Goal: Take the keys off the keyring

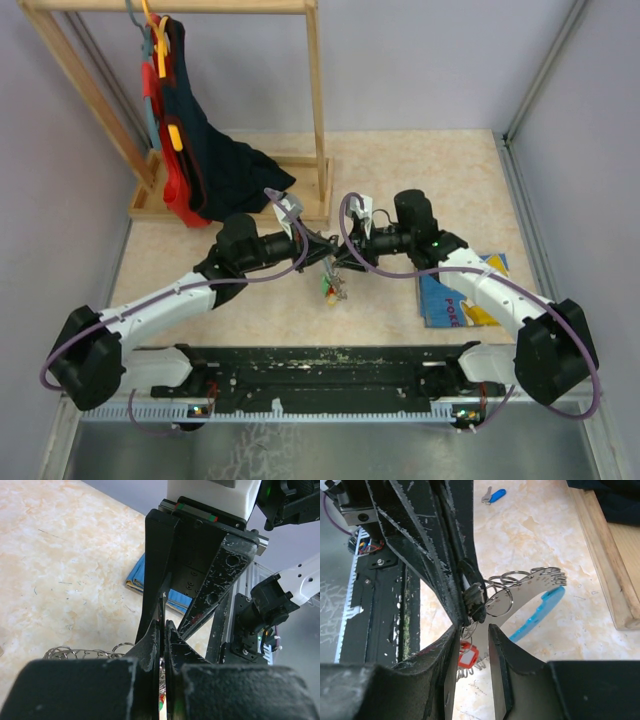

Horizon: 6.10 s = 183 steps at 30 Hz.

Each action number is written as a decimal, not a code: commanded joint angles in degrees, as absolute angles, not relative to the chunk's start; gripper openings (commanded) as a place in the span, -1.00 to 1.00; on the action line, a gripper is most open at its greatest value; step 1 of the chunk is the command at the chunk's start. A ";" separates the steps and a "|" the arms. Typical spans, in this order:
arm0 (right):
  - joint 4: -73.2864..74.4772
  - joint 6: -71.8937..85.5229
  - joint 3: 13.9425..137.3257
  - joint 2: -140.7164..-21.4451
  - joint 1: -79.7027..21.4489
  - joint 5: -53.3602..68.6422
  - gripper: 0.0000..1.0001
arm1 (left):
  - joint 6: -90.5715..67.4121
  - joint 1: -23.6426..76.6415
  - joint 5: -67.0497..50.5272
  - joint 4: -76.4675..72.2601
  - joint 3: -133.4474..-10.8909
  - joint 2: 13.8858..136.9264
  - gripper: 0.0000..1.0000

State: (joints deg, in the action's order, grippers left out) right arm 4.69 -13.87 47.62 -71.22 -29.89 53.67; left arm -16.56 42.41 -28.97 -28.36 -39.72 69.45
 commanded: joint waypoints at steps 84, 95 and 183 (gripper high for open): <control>5.58 -19.23 49.30 -69.17 -31.46 55.64 -0.77 | -12.20 42.80 -28.49 -28.26 -42.16 65.30 -1.00; 5.44 -18.50 49.61 -69.26 -31.49 52.87 -0.70 | -13.12 42.80 -29.73 -29.41 -42.59 66.16 -1.00; 4.61 -17.59 49.56 -68.81 -31.75 53.15 -0.73 | -14.48 40.78 -31.89 -34.72 -39.26 65.30 -1.00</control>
State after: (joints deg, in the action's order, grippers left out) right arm 5.78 -16.95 48.75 -69.08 -31.11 53.45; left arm -13.17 41.08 -30.00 -30.00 -36.60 64.95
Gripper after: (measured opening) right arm 0.113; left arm 0.020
